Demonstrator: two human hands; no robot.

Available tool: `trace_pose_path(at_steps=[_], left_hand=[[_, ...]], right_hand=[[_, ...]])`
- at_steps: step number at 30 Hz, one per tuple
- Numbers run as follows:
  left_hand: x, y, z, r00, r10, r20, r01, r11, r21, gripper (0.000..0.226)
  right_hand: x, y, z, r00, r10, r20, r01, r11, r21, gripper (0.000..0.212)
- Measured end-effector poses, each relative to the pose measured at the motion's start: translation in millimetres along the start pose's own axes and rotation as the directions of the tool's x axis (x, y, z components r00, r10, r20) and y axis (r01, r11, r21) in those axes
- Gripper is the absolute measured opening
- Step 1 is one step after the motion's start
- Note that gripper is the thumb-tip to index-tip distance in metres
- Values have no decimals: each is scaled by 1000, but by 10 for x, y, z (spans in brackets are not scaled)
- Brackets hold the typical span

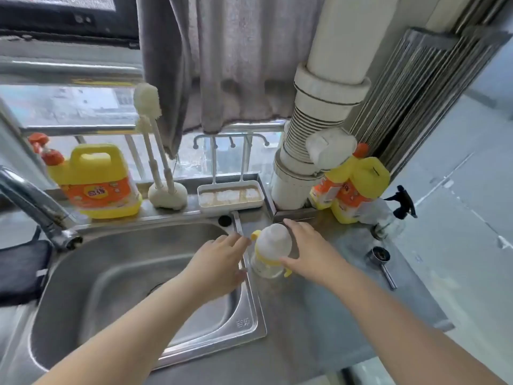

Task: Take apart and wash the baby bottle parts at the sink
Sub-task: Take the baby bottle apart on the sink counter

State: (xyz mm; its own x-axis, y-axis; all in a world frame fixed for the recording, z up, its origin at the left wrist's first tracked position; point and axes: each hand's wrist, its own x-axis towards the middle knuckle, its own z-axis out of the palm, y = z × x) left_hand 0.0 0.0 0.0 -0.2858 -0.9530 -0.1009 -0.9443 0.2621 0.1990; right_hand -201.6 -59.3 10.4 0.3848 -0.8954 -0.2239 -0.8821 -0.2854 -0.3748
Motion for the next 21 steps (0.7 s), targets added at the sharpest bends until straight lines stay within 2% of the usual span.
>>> trace_pose_path(at_steps=[4,7,14,18,21], left_hand=[[130,-21,214,992,-120,43,123,991,-56,70],[282,-98,374,981,-189,47,191,980,-62,79],[731,-173,657,986,-143,88,160,957,-241,109],[919,-164,774,980,-127,155,175,916,-361,108],[979,-139,804,982,-131,136,177,890,-420,110]], right_hand=[[216,-35,70,997,30,73,-30,1000,5,90],[367,-63,126,994,67,90,-63,997,-38,84],[411,-11,144,995,79,68,-83,994,70,69],[413,-84,180,990,127,62,-134,984,117,73],[435,-125,251,979,193,64,-198,976,91,78]])
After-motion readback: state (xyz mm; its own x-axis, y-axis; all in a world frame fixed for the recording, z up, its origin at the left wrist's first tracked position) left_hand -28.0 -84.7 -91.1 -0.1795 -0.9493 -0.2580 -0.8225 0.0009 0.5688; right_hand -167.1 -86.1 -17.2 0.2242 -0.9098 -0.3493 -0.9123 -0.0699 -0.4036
